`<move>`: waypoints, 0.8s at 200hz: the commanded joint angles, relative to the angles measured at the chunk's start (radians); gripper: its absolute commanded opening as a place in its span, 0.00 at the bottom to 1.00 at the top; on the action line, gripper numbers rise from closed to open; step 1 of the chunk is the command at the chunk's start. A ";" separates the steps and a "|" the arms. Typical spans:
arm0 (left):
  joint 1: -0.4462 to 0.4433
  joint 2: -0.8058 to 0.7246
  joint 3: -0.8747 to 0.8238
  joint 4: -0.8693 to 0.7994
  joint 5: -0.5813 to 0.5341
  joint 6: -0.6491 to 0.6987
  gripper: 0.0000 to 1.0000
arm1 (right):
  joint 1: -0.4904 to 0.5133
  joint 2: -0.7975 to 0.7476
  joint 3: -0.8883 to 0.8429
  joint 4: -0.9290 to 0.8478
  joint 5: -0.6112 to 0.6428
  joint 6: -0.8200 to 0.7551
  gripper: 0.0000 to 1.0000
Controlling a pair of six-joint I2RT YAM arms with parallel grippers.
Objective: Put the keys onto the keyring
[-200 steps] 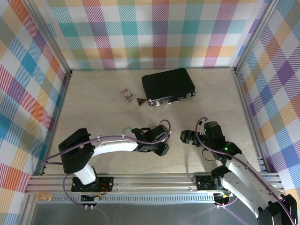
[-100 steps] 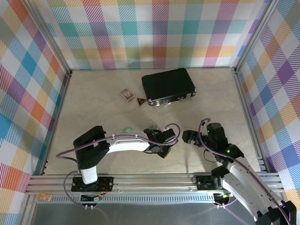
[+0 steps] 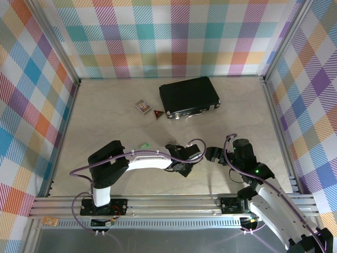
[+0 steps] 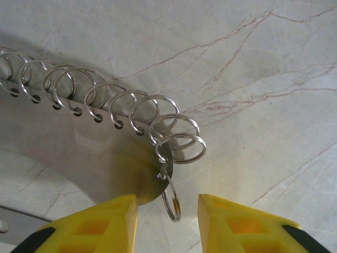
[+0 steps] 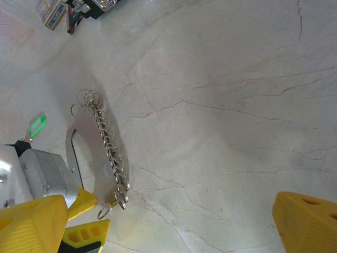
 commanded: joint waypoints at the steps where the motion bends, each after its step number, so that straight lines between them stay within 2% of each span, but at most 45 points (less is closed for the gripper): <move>1: -0.012 0.022 0.029 -0.028 -0.027 0.015 0.33 | -0.005 -0.014 -0.009 -0.008 -0.012 -0.005 0.99; 88: -0.014 0.035 0.040 -0.033 -0.038 0.022 0.18 | -0.006 -0.024 -0.011 -0.009 -0.008 -0.003 0.99; 160: -0.016 0.038 0.043 -0.034 -0.042 0.021 0.11 | -0.006 -0.035 -0.014 -0.012 -0.005 -0.002 0.99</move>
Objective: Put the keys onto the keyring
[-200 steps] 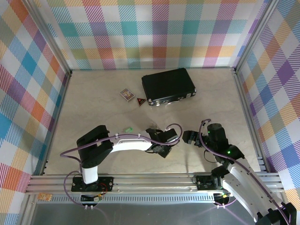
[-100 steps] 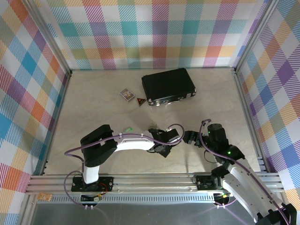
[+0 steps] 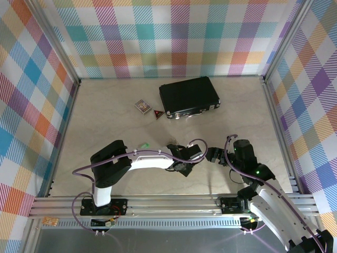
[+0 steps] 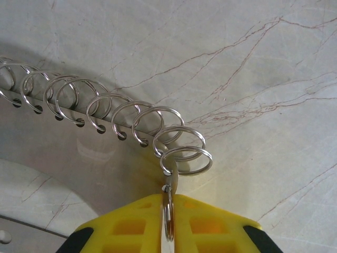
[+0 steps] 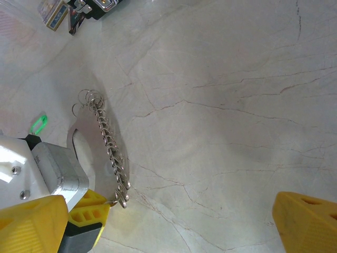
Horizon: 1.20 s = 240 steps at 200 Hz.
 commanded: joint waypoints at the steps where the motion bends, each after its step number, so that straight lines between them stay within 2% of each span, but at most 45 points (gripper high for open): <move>1: -0.015 0.016 0.028 -0.034 -0.017 0.012 0.11 | -0.006 -0.012 -0.010 -0.001 -0.005 -0.003 0.99; 90: -0.015 -0.026 0.008 -0.043 -0.028 0.011 0.00 | -0.005 -0.026 -0.013 -0.004 -0.008 0.000 0.99; 130: -0.014 -0.103 -0.026 -0.047 -0.038 0.007 0.00 | -0.005 -0.043 -0.009 -0.002 -0.052 -0.027 0.99; 195: -0.015 -0.347 -0.155 0.016 -0.037 0.042 0.00 | -0.005 -0.104 0.051 0.046 -0.227 -0.072 0.99; 240: -0.015 -0.567 -0.232 0.048 -0.042 0.181 0.00 | -0.004 -0.109 0.089 0.179 -0.384 -0.067 0.99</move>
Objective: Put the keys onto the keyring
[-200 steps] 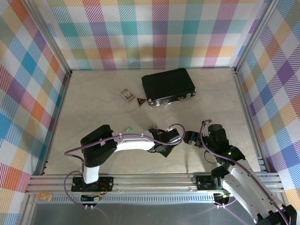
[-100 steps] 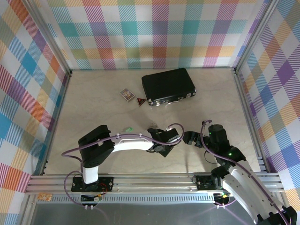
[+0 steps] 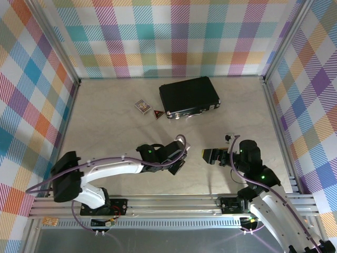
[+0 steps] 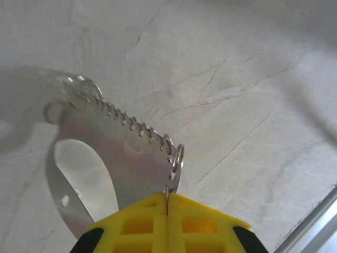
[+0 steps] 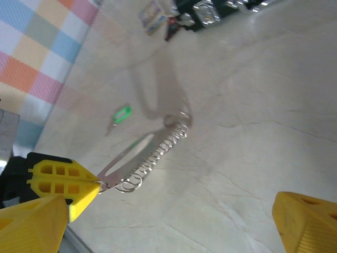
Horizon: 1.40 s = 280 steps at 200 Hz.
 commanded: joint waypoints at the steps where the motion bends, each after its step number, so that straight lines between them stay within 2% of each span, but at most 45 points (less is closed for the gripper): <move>1: -0.012 -0.119 -0.041 0.039 -0.014 0.101 0.00 | -0.004 -0.014 0.048 0.127 -0.144 -0.019 0.99; 28: -0.011 -0.254 -0.091 0.098 0.044 0.164 0.00 | -0.003 -0.011 0.089 0.220 -0.279 -0.047 0.98; 92: -0.011 -0.463 -0.138 0.166 0.106 0.249 0.00 | 0.023 0.056 0.186 0.347 -0.454 -0.089 0.99; 150: -0.011 -0.619 -0.197 0.334 0.199 0.262 0.00 | 0.111 0.088 0.215 0.442 -0.469 -0.105 0.92; 191: -0.012 -0.676 -0.217 0.414 0.340 0.300 0.00 | 0.217 0.153 0.261 0.459 -0.458 -0.153 0.89; 243: -0.011 -0.672 -0.141 0.347 0.442 0.384 0.00 | 0.331 0.210 0.329 0.382 -0.435 -0.262 0.67; 267: -0.012 -0.655 -0.104 0.291 0.468 0.422 0.00 | 0.379 0.223 0.354 0.330 -0.404 -0.319 0.62; 280: -0.011 -0.654 -0.094 0.278 0.473 0.431 0.00 | 0.399 0.237 0.368 0.293 -0.393 -0.351 0.56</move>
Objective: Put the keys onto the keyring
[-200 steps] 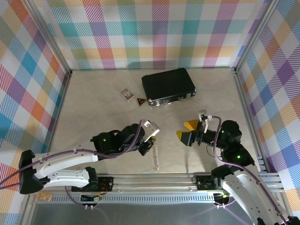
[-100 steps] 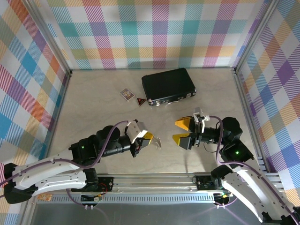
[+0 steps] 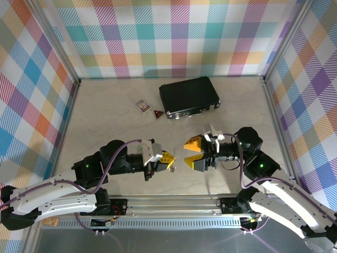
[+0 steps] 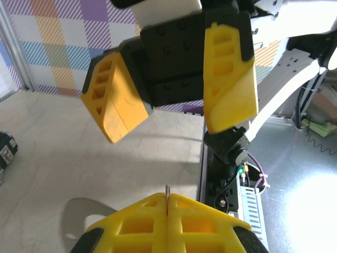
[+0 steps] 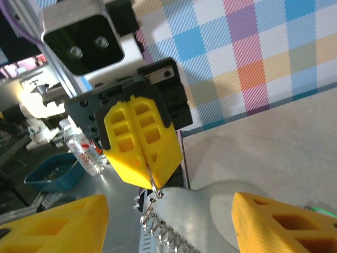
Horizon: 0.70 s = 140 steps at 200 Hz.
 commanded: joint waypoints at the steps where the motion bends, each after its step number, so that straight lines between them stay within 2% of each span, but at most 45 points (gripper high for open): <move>1: -0.010 -0.003 0.056 -0.022 0.055 0.055 0.00 | 0.036 0.015 0.054 -0.064 0.024 -0.098 0.55; 12: -0.011 -0.007 0.063 -0.029 0.062 0.057 0.00 | 0.051 0.025 0.064 -0.093 0.033 -0.120 0.49; 84: -0.011 -0.021 0.070 -0.052 0.081 0.052 0.00 | 0.122 0.008 0.040 -0.079 0.048 -0.184 0.38; 140: -0.010 -0.021 0.064 -0.049 0.080 0.048 0.00 | 0.167 0.041 0.048 -0.083 0.080 -0.220 0.37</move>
